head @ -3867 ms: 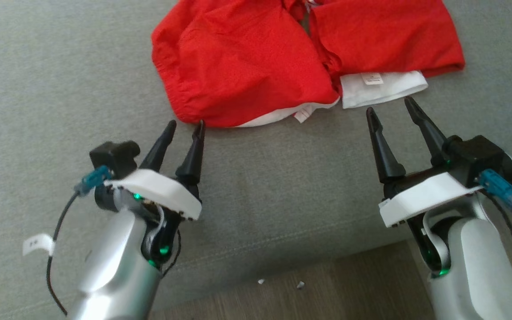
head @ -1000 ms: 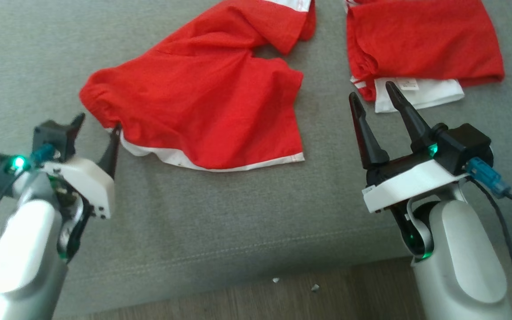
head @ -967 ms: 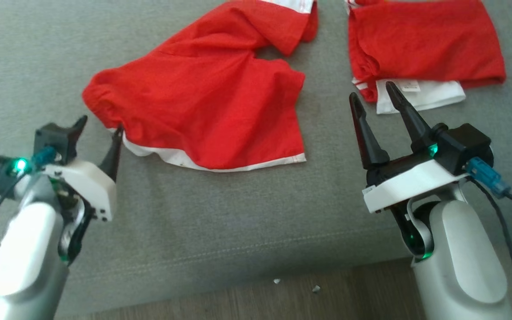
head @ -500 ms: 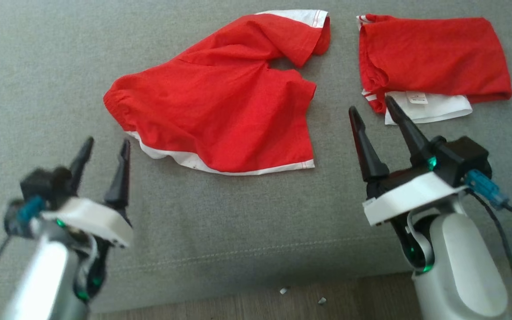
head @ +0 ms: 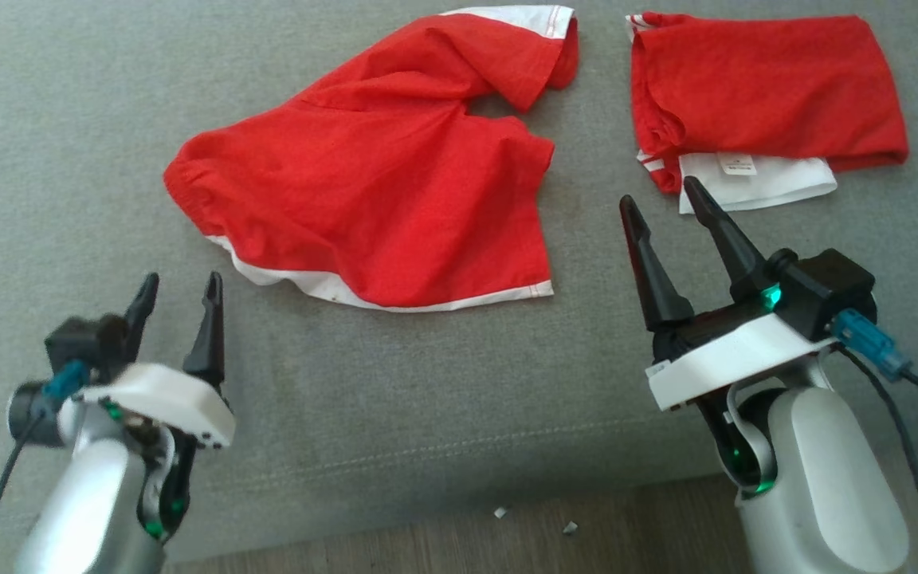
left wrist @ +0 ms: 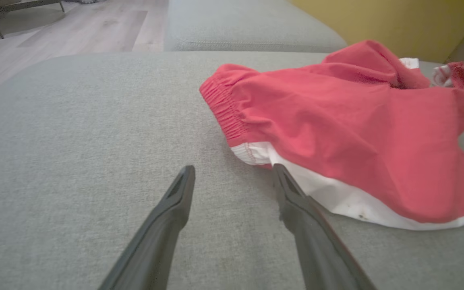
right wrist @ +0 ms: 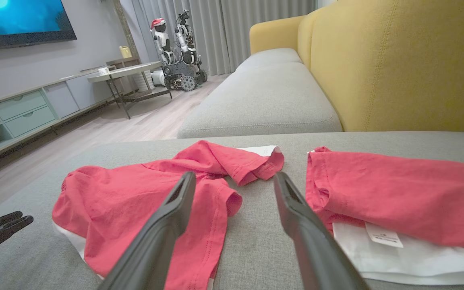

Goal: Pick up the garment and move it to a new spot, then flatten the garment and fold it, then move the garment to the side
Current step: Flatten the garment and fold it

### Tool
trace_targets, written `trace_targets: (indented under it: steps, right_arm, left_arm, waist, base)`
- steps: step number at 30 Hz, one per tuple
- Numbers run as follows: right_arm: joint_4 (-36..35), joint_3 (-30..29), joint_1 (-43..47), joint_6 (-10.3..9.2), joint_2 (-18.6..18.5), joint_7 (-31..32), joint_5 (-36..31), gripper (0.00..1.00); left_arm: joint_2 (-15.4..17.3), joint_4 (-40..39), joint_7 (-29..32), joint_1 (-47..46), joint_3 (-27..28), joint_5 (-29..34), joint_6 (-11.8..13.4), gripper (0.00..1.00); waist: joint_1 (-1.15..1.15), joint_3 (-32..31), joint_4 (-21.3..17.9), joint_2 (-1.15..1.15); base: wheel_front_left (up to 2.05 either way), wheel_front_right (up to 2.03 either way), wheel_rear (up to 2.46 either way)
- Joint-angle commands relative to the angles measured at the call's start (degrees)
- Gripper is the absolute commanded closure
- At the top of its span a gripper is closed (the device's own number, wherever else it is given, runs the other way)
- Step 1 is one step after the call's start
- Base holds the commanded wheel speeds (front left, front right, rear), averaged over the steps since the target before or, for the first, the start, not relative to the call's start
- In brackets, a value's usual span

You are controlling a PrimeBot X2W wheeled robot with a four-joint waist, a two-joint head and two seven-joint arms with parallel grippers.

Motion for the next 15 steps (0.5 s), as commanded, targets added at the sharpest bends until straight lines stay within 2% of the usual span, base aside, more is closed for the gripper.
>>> trace_targets:
  steps: [1,10,15]
  right_arm:
    - [-2.27,1.53,-1.06,0.36,0.56,-0.07,0.07,0.0]
    - [-2.24,1.5,-1.43,0.36,0.56,-0.57,0.48,0.0]
    - [-2.15,1.28,-1.62,0.36,0.56,-0.96,0.7,0.0]
  left_arm:
    - [2.09,-0.36,0.64,-3.86,1.38,0.71,-0.11,0.0]
    - [3.1,4.73,3.52,-8.77,-0.23,0.12,-3.52,0.0]
    - [3.67,7.36,5.13,-11.06,-0.27,0.04,-3.3,0.0]
  waist:
    - [0.0,0.36,-0.45,0.0]
    - [0.0,1.74,-2.17,0.0]
    - [0.0,2.65,-2.8,0.0]
  base:
    - [0.0,0.0,0.0]
    - [0.0,0.0,0.0]
    - [0.0,0.0,0.0]
